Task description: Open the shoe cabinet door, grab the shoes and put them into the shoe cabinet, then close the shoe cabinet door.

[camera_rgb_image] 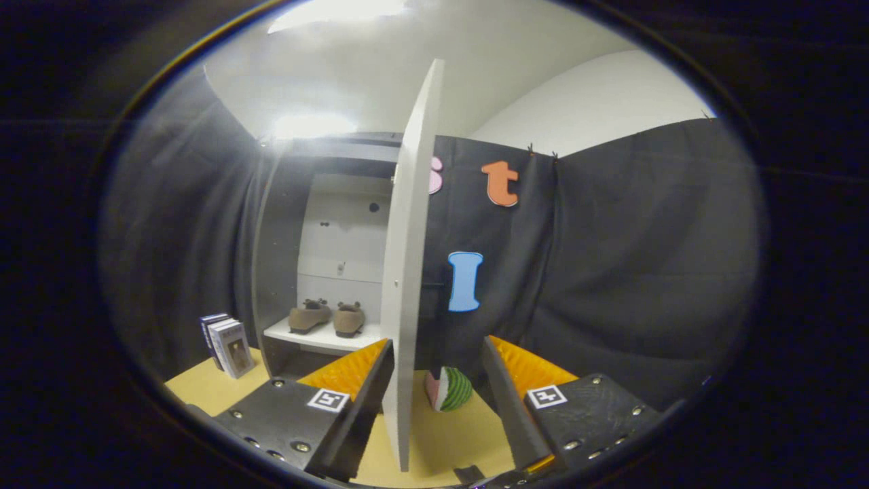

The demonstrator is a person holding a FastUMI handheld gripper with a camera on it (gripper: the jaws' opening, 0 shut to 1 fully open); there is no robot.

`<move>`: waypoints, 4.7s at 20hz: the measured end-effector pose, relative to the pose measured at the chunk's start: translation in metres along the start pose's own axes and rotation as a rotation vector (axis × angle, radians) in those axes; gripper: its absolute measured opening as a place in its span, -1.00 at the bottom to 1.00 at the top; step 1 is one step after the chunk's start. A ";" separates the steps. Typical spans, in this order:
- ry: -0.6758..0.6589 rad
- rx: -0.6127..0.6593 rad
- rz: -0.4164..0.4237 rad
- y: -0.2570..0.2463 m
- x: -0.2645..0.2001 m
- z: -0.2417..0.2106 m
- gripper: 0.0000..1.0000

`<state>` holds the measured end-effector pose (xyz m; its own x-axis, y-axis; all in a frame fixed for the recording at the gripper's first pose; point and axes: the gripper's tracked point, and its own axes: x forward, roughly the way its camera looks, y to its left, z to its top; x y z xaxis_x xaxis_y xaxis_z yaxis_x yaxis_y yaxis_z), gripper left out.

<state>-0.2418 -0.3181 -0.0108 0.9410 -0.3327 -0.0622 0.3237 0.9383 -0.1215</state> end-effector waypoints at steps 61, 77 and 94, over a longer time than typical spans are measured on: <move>0.098 0.135 0.411 0.384 0.181 -0.020 0.89; 0.098 0.122 0.298 0.399 0.213 -0.021 0.90; 0.092 0.121 0.251 0.400 0.223 -0.020 0.90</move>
<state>0.0958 -0.0194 -0.0936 0.9821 -0.0903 -0.1653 0.0960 0.9950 0.0273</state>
